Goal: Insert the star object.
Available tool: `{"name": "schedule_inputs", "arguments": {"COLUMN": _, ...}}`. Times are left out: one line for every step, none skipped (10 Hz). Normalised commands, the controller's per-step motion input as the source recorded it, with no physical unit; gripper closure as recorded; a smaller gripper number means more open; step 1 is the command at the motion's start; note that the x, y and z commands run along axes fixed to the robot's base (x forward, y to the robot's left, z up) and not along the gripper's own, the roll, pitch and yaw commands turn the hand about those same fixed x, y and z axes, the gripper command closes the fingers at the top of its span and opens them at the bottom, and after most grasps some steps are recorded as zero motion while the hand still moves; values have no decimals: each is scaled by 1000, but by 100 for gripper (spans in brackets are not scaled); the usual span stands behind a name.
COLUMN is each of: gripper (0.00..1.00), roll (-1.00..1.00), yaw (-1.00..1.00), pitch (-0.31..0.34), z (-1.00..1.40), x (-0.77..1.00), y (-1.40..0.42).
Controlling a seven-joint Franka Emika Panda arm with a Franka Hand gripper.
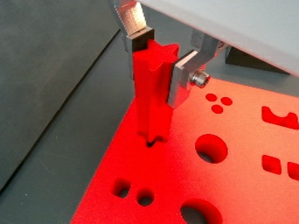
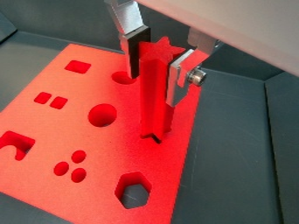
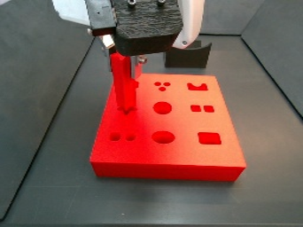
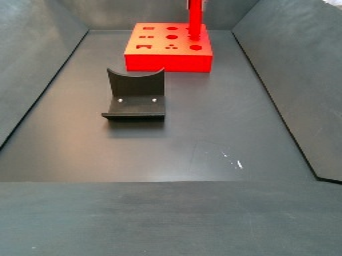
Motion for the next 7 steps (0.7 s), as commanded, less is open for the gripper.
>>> {"name": "schedule_inputs", "arguments": {"gripper": 100, "roll": 206, "yaw": -271, "pitch": 130, "z": -149, "x": 289, "y": -80}}
{"name": "schedule_inputs", "arguments": {"gripper": 100, "roll": 210, "yaw": -331, "pitch": 141, "z": -131, "x": 140, "y": 0}}
{"name": "schedule_inputs", "arguments": {"gripper": 100, "roll": 206, "yaw": -360, "pitch": 164, "z": -86, "x": 3, "y": 0}}
{"name": "schedule_inputs", "arguments": {"gripper": 100, "roll": 194, "yaw": -343, "pitch": 156, "z": -31, "x": -6, "y": 0}}
{"name": "schedule_inputs", "arguments": {"gripper": 100, "roll": 146, "yaw": -254, "pitch": 139, "z": 0, "x": -69, "y": -20}}
{"name": "schedule_inputs", "arguments": {"gripper": 100, "roll": 56, "yaw": -106, "pitch": 84, "z": 0, "x": 0, "y": -186}}
{"name": "schedule_inputs", "arguments": {"gripper": 100, "roll": 36, "yaw": -3, "pitch": 40, "z": 0, "x": 86, "y": -126}}
